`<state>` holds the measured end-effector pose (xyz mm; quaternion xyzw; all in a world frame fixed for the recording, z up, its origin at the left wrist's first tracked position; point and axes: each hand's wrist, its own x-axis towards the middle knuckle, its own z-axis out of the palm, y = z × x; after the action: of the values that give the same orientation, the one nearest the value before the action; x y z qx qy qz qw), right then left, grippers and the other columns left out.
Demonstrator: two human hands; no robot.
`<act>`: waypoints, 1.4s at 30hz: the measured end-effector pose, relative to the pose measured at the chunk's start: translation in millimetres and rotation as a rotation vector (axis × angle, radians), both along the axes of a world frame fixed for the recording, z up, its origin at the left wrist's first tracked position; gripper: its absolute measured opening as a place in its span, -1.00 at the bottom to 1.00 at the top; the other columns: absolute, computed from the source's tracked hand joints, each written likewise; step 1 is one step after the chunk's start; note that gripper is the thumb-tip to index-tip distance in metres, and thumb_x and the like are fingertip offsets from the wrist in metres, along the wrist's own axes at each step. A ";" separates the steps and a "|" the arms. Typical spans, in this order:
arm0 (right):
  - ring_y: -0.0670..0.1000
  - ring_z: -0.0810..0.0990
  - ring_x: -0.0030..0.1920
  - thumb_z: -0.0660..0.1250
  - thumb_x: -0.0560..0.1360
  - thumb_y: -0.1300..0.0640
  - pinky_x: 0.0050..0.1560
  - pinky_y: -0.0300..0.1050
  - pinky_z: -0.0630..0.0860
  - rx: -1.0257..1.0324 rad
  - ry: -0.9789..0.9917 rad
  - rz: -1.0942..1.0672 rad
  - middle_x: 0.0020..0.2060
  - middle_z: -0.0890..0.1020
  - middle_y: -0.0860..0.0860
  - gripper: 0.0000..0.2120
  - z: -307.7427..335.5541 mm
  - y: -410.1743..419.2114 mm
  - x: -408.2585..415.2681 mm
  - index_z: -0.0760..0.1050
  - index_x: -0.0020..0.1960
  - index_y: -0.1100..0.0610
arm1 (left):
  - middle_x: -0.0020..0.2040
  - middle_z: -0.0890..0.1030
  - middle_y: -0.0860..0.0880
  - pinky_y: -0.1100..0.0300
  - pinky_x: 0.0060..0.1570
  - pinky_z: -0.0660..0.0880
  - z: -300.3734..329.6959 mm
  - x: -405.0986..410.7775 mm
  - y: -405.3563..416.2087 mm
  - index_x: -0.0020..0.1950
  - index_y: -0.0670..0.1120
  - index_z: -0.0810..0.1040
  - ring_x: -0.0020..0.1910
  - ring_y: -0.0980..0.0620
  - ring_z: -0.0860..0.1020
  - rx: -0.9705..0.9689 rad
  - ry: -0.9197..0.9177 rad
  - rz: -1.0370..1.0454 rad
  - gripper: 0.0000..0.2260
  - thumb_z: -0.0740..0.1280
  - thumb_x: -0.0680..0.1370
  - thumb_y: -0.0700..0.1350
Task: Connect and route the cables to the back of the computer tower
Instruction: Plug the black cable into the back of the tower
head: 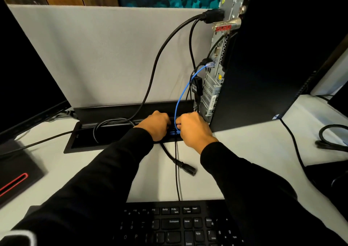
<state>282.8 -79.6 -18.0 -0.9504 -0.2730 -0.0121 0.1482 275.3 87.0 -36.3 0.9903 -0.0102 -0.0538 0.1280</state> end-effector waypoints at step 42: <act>-0.03 0.60 -0.06 0.37 0.47 0.32 0.03 -0.08 0.57 0.367 0.160 0.314 -0.11 0.63 0.00 -0.87 7.6 -57.4 -61.5 0.65 -0.18 0.15 | 0.00 0.49 0.08 0.01 0.01 0.49 -5.8 -127.8 47.9 0.15 0.08 0.45 -0.03 0.02 0.46 -0.131 -0.356 -0.182 -0.84 0.11 0.67 -0.04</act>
<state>221.3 -137.0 -10.4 -0.8514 -0.3981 0.0368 0.3394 147.5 134.9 -42.1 0.9687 -0.1257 0.1112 0.1828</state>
